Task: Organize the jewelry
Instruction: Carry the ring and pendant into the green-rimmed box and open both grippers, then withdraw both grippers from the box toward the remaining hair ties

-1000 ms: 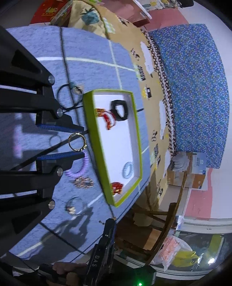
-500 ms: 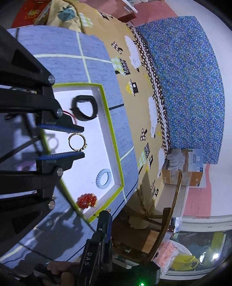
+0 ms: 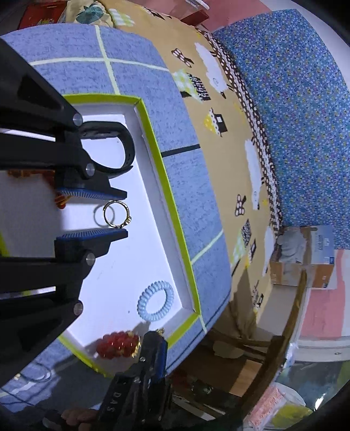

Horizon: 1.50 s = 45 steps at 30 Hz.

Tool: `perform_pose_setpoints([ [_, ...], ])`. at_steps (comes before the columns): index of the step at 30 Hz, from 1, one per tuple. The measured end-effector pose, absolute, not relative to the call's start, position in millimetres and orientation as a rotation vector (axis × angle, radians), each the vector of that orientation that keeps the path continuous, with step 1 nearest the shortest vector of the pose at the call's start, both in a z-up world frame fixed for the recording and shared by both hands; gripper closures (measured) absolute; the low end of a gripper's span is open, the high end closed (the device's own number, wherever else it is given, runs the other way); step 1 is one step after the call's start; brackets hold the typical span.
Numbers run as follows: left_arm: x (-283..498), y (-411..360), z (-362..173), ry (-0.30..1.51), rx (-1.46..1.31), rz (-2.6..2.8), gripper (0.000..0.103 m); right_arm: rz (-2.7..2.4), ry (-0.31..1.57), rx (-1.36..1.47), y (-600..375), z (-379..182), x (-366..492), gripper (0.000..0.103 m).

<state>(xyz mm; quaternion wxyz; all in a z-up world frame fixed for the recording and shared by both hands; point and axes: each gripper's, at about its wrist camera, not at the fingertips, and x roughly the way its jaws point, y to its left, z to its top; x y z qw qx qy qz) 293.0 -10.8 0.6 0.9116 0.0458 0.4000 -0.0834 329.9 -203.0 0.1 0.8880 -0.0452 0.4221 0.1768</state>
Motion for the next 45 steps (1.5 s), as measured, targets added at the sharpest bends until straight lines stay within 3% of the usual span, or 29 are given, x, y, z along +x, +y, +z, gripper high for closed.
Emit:
perform_pose_setpoints([
  [12,308.4,-12.7,-15.2,0.886,0.065,-0.179,0.080,0.390,0.895,-0.122,-199.2,-8.1,329.8,0.086],
  [14,307.6,-11.8,-15.2,0.888,0.056,-0.181,0.075,0.388,0.888,-0.114,-200.7,-7.6,328.0,0.084],
  [16,305.4,-9.5,-14.4,0.884,0.041,-0.183,0.068,0.398,0.873,-0.096,-203.4,-5.0,324.7,0.075],
  [19,299.7,-5.5,-9.8,0.870,0.022,-0.183,0.068,0.407,0.851,-0.085,-203.1,1.2,319.2,0.065],
  [45,129.7,33.6,47.4,0.694,-0.104,-0.178,0.068,0.470,0.683,0.035,-233.3,53.4,169.8,0.065],
])
